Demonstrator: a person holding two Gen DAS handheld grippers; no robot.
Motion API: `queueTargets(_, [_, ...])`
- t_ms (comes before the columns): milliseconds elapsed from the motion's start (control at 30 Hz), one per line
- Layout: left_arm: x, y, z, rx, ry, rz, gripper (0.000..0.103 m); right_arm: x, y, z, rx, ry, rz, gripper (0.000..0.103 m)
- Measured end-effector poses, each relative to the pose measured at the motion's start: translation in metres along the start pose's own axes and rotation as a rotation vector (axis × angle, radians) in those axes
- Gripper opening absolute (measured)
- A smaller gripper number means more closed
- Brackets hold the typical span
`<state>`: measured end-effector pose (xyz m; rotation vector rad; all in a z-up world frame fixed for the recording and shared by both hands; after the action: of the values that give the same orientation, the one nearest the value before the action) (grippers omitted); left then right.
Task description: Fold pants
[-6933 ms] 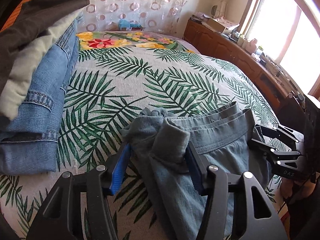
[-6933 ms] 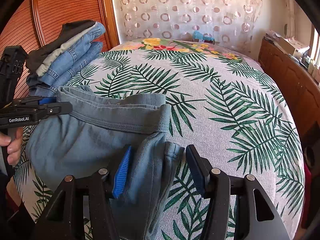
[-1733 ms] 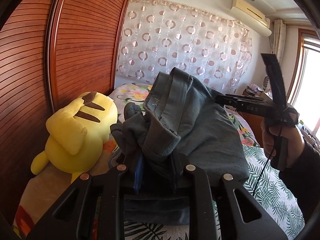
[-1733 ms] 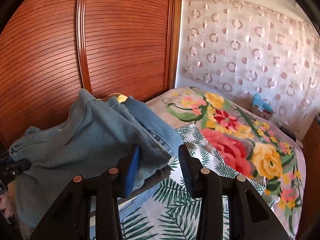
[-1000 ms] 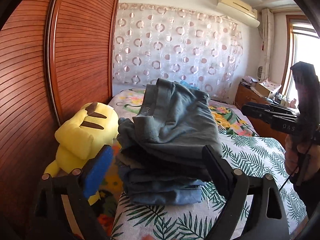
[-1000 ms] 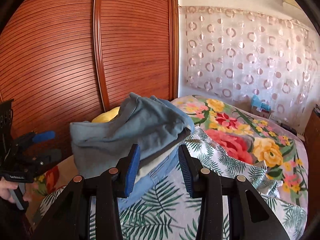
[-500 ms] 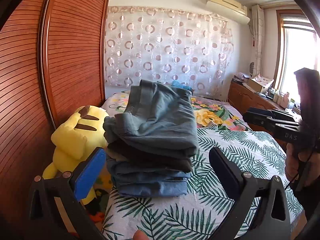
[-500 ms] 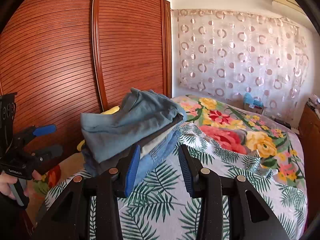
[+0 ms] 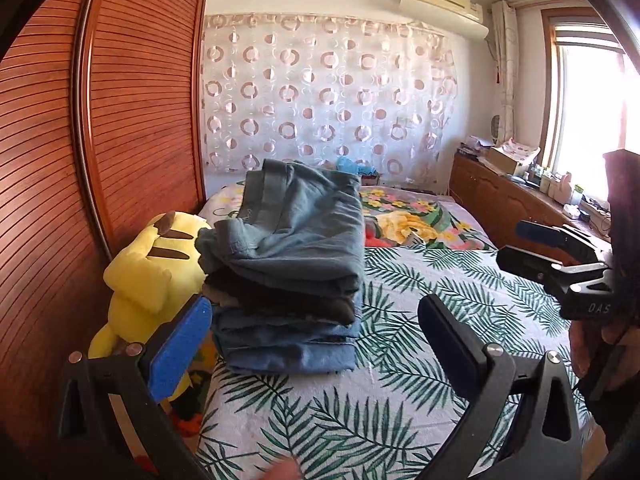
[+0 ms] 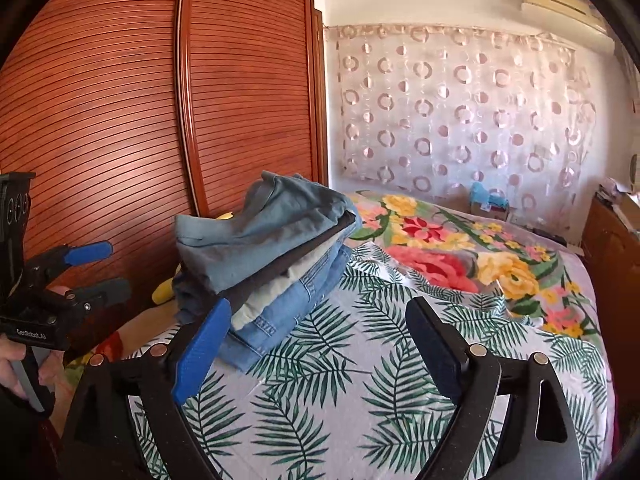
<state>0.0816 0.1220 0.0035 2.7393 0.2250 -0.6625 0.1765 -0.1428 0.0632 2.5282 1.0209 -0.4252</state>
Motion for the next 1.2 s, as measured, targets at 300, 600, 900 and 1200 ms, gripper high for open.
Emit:
queueTargets(300, [-0.011,0.017,0.01,0.024,-0.006,0.038,0.103,-0.021,-0.004,0.011,0.025,0.001,0.03,0.09])
queueTargets(600, [-0.016,0.035,0.021,0.047,-0.022,0.062,0.103,-0.047,-0.01,0.023,0.072,0.01,0.051,0.09])
queueTargets(900, [-0.015,0.068,0.039,0.07,-0.053,0.113,0.103,-0.083,-0.004,0.046,0.116,-0.008,0.128,0.09])
queueTargets(1200, [-0.007,0.108,0.05,0.088,-0.081,0.162,0.103,-0.115,0.005,0.066,0.173,-0.025,0.237,0.091])
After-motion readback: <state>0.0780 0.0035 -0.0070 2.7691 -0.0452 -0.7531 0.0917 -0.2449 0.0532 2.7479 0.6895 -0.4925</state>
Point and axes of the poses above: each gripper's, at about its wrist camera, not at the fingertips, and x roughly the way its jaws point, y to its right, z to its underside, the point moved 1 cm from there along x, roughly the way its jaws point, and after that the axes turned 13 degrees about -x, right-handed, at the moved point
